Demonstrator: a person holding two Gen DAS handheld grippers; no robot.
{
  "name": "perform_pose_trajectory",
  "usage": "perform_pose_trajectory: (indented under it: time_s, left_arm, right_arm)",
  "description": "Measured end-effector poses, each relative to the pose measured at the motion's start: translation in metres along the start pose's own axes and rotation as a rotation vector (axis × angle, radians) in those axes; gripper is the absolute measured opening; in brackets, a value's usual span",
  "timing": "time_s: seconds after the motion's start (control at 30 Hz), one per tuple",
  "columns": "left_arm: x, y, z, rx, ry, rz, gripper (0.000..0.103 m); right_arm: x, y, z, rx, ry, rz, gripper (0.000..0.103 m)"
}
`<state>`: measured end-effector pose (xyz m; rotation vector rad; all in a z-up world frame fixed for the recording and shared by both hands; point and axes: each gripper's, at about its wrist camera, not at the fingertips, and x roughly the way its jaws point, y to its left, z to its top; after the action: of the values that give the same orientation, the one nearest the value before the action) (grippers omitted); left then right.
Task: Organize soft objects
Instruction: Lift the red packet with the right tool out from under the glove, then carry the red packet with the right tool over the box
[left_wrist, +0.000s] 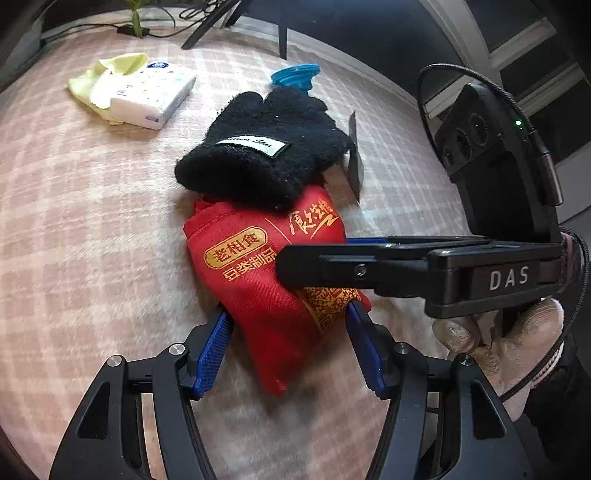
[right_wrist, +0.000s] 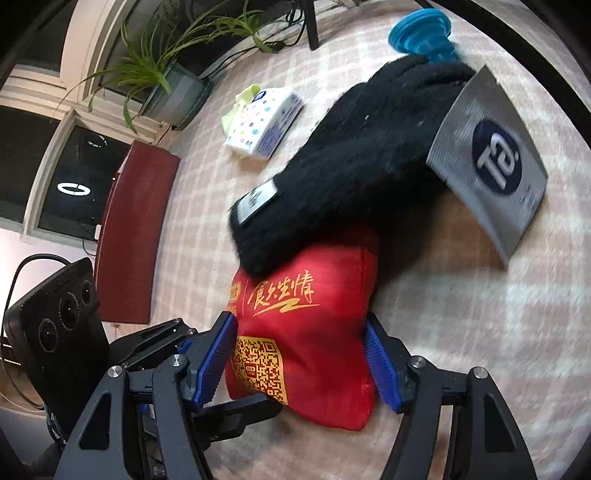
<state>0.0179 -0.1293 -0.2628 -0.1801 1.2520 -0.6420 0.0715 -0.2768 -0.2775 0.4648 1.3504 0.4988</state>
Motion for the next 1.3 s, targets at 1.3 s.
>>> perform_pose_trajectory:
  time_s: [1.3]
  left_arm:
    - [-0.228, 0.081, -0.051, -0.129, -0.412, 0.197, 0.061]
  right_arm:
    - [0.036, 0.279, 0.021, -0.465, -0.005, 0.106, 0.065]
